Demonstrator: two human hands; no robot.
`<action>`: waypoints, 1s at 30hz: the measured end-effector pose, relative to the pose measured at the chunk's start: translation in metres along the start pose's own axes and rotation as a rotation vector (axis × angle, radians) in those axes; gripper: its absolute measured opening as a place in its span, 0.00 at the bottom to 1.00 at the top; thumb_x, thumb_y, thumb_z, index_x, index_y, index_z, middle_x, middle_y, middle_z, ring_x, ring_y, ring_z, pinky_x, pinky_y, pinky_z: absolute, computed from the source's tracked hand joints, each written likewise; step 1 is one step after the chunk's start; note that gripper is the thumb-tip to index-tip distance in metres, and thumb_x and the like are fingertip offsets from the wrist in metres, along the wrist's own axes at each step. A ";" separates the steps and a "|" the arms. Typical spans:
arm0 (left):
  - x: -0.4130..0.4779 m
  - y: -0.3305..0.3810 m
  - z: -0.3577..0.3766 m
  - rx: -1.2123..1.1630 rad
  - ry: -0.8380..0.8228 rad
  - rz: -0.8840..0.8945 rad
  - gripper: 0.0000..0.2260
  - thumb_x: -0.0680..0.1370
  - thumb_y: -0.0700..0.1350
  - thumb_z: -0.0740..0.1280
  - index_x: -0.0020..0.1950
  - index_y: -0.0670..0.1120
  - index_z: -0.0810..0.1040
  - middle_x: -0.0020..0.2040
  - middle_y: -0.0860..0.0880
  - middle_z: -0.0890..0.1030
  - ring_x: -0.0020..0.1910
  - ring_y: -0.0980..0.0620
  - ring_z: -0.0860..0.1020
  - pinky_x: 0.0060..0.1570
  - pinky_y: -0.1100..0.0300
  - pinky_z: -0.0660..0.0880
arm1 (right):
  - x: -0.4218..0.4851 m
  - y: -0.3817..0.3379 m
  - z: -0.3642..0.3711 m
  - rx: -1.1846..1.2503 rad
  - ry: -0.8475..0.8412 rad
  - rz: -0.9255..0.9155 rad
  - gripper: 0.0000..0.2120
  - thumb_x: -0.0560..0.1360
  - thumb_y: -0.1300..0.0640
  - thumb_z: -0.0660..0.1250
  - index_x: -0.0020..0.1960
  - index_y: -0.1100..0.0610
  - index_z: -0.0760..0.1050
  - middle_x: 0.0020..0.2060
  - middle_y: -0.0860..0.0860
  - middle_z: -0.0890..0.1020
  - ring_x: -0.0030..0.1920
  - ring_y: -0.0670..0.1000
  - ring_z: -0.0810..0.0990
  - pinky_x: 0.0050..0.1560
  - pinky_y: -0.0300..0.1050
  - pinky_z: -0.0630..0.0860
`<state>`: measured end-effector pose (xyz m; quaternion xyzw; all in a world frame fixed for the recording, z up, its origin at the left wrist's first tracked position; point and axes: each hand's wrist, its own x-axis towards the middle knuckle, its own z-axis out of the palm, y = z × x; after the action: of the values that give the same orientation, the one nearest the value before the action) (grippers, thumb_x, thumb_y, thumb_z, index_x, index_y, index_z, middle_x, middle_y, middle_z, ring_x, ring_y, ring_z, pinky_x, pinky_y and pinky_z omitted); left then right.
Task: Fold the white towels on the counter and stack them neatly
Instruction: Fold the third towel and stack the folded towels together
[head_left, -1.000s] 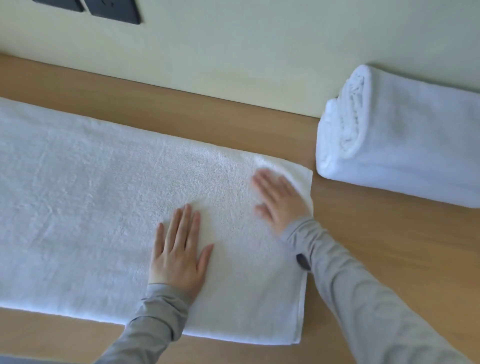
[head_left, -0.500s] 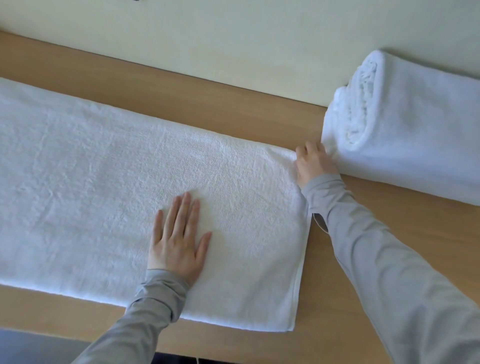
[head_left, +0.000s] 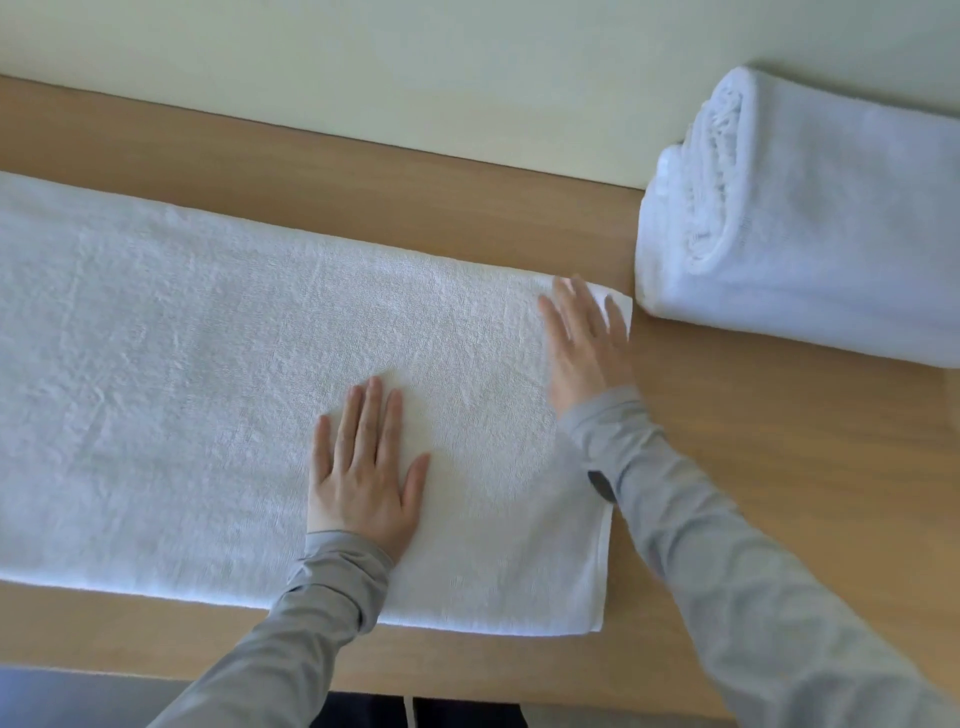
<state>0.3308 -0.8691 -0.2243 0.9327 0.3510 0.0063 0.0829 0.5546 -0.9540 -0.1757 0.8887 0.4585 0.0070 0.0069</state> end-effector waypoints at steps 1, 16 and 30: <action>0.000 0.000 0.000 -0.002 0.000 -0.002 0.29 0.79 0.57 0.48 0.76 0.44 0.59 0.76 0.44 0.60 0.75 0.46 0.58 0.73 0.45 0.52 | -0.024 -0.018 0.005 0.095 -0.009 -0.036 0.26 0.71 0.67 0.62 0.70 0.63 0.66 0.71 0.58 0.66 0.73 0.58 0.62 0.72 0.59 0.55; -0.002 0.001 0.002 -0.031 -0.009 0.008 0.29 0.79 0.57 0.47 0.76 0.43 0.57 0.77 0.44 0.58 0.76 0.46 0.56 0.74 0.45 0.50 | -0.187 -0.057 0.031 0.184 -0.199 0.180 0.30 0.78 0.45 0.48 0.74 0.62 0.53 0.74 0.56 0.59 0.76 0.51 0.48 0.71 0.57 0.52; 0.000 0.000 -0.006 -0.031 -0.055 0.013 0.29 0.79 0.58 0.47 0.75 0.43 0.61 0.75 0.44 0.61 0.75 0.45 0.59 0.73 0.45 0.51 | -0.022 -0.006 -0.010 0.319 -0.203 -0.029 0.26 0.81 0.57 0.51 0.76 0.61 0.46 0.76 0.54 0.50 0.77 0.53 0.45 0.76 0.49 0.43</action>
<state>0.3307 -0.8679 -0.2185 0.9334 0.3423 -0.0136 0.1070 0.5367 -0.9684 -0.1662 0.8678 0.4636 -0.1557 -0.0877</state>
